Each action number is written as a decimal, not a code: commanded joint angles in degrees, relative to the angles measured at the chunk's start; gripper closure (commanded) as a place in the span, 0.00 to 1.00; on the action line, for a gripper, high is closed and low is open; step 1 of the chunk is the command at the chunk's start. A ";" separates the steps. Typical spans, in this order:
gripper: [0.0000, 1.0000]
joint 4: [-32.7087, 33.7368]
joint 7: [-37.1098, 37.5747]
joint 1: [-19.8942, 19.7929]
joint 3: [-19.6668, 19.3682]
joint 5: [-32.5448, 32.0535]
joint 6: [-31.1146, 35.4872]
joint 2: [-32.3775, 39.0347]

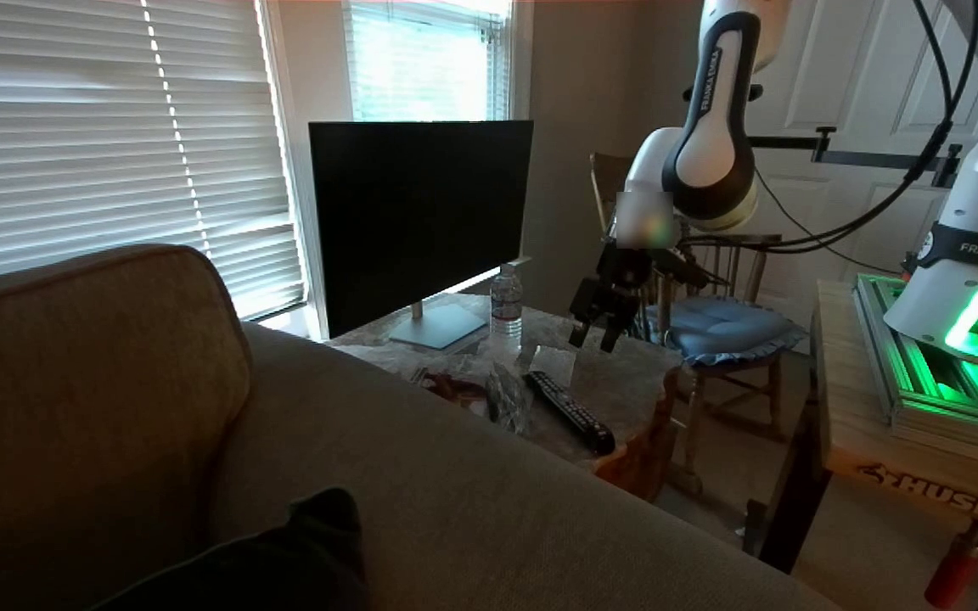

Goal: Place the black remote control right side up.

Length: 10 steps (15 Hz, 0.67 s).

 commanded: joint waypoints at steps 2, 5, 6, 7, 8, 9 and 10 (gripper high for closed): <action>0.00 -5.87 8.32 2.72 0.37 3.34 -2.16 -10.45; 0.00 -4.07 7.53 2.24 -0.25 0.64 -0.86 -7.33; 0.00 -4.41 7.77 2.33 -0.26 0.71 -0.93 -7.95; 0.00 -4.60 7.83 2.34 -0.27 0.73 -0.94 -8.24; 0.00 -4.70 7.85 2.34 -0.28 0.73 -0.94 -8.31; 0.00 -4.77 7.86 2.34 -0.28 0.74 -0.95 -8.31; 0.00 -4.78 7.86 2.34 -0.28 0.74 -0.95 -8.31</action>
